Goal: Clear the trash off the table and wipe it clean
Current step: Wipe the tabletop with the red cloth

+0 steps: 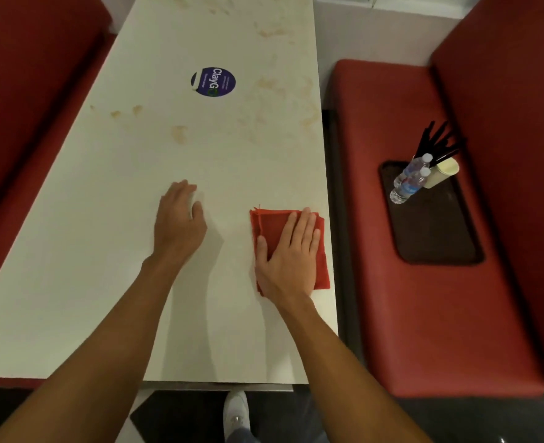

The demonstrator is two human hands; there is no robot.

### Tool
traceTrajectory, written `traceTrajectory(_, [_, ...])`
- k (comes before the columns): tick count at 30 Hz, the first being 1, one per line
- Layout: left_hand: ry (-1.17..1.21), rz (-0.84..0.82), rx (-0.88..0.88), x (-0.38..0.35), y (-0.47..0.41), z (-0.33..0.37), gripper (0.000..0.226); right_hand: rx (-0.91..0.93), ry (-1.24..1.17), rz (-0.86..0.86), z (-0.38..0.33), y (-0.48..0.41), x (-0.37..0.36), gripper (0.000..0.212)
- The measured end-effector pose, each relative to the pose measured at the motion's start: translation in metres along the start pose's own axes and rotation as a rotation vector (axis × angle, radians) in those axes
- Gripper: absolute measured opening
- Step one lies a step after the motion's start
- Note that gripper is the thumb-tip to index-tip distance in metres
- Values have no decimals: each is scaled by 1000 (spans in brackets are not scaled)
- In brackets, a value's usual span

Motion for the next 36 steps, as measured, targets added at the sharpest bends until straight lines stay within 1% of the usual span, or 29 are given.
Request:
traceTrajectory(3, [-68,-41,-71,-19,-33,5,48,-113,18,-6,6,-44,-3,86])
traceTrajectory(4, [-86,-44,-95,-23,-43,5,48,-133,18,-20,1,-56,-5,85])
traceTrajectory(5, [-101,-41,-115,-26,-52,5,49,-114,25,-37,-8,-65,-5,83])
traceTrajectory(6, [-117,-29,-128,-28,-61,4,49,-41,33,-55,-19,-70,-7,80])
traceTrajectory(9, [-184,10,-157,-32,-82,2,49,275,23,-92,-39,-54,-7,76])
traceTrajectory(10, [-203,23,-161,-33,-86,3,48,316,6,-97,-32,-46,-6,77])
traceTrajectory(11, [-216,41,-164,-34,-89,4,48,301,-15,-92,-19,-42,-4,78])
traceTrajectory(12, [-227,61,-167,-34,-91,5,48,240,-26,-65,-5,-43,-1,79])
traceTrajectory(14, [-251,99,-173,-36,-92,7,49,65,-5,-3,15,-64,0,80])
traceTrajectory(16, [-287,125,-189,-37,-91,9,50,-79,32,-4,12,-98,-1,80])
traceTrajectory(17, [-306,131,-192,-38,-91,7,50,-101,44,-31,3,-113,-2,80])
traceTrajectory(18, [-321,134,-190,-38,-91,6,51,-74,57,-53,-8,-124,-3,79])
traceTrajectory(20, [-345,136,-183,-39,-92,5,51,99,43,-84,-27,-125,-5,75])
traceTrajectory(22, [-382,141,-179,-41,-94,5,51,293,1,-102,-25,-99,-1,74])
traceTrajectory(23, [-399,147,-181,-41,-94,5,51,335,-14,-113,-14,-87,1,74])
traceTrajectory(24, [-415,150,-185,-41,-94,6,51,326,-11,-106,2,-83,2,75])
traceTrajectory(26, [-440,151,-185,-41,-93,6,52,197,24,-63,25,-100,4,76])
traceTrajectory(28, [-457,134,-178,-42,-94,6,53,36,40,-46,23,-133,3,78])
traceTrajectory(29, [-463,124,-171,-43,-95,5,53,-3,42,-63,13,-147,1,78])
traceTrajectory(30, [-468,119,-163,-43,-95,4,54,10,50,-81,1,-158,-2,78])
traceTrajectory(31, [-472,115,-159,-43,-96,3,55,63,54,-96,-10,-162,-3,79])
traceTrajectory(33, [-472,101,-152,-44,-96,3,55,241,17,-130,-19,-148,-2,79])
traceTrajectory(35, [-469,100,-156,-44,-95,5,54,382,-18,-134,-1,-123,0,77])
traceTrajectory(36, [-467,105,-159,-43,-95,6,54,392,-6,-119,11,-119,2,77])
Point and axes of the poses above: each hand's wrist, its own y-axis away from the middle knuckle, its own x-axis out of the back of the hand, z = x × y, the point moved 6 cm from there along -y, towards the middle knuckle, and after that the axes turned 3 degrees about y, right-handed, at the moved point
